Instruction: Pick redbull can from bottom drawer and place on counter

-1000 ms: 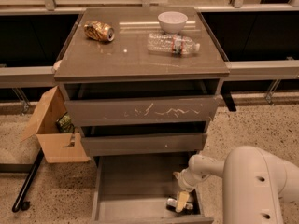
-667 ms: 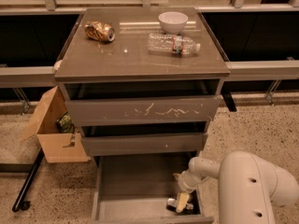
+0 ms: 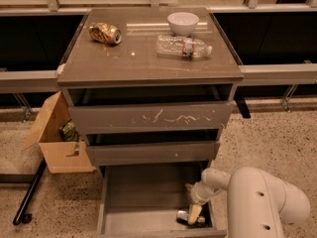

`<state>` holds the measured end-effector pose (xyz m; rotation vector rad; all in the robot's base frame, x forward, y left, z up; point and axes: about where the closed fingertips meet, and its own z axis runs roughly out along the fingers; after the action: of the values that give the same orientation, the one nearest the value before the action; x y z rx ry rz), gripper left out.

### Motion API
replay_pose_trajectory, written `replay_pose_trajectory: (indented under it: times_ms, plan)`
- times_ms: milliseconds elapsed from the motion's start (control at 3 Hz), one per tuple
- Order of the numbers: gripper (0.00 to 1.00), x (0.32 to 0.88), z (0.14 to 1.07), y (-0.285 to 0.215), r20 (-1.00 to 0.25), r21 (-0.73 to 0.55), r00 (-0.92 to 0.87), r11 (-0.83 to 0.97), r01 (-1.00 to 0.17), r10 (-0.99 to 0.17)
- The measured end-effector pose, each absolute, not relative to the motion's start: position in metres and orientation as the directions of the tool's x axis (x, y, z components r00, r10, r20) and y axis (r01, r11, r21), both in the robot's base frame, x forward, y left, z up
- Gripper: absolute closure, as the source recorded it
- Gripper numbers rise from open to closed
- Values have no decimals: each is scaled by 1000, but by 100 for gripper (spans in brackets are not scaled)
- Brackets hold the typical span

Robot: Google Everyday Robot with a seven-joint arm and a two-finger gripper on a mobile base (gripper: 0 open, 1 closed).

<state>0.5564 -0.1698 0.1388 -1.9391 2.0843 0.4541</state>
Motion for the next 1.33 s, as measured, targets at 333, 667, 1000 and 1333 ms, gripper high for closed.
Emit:
replay_pose_trajectory:
  times_ms: [333,667,1000,1333]
  plan:
    - [0,554,124,-169,-383,57,-74,56,-997,-921]
    - [15,546,117,-166,-369,57,-65,47,-997,-927]
    - [38,536,111,-163,-363,68,-60,38,-997,-930]
    - [62,531,112,-161,-363,62,-50,30,-998,-931]
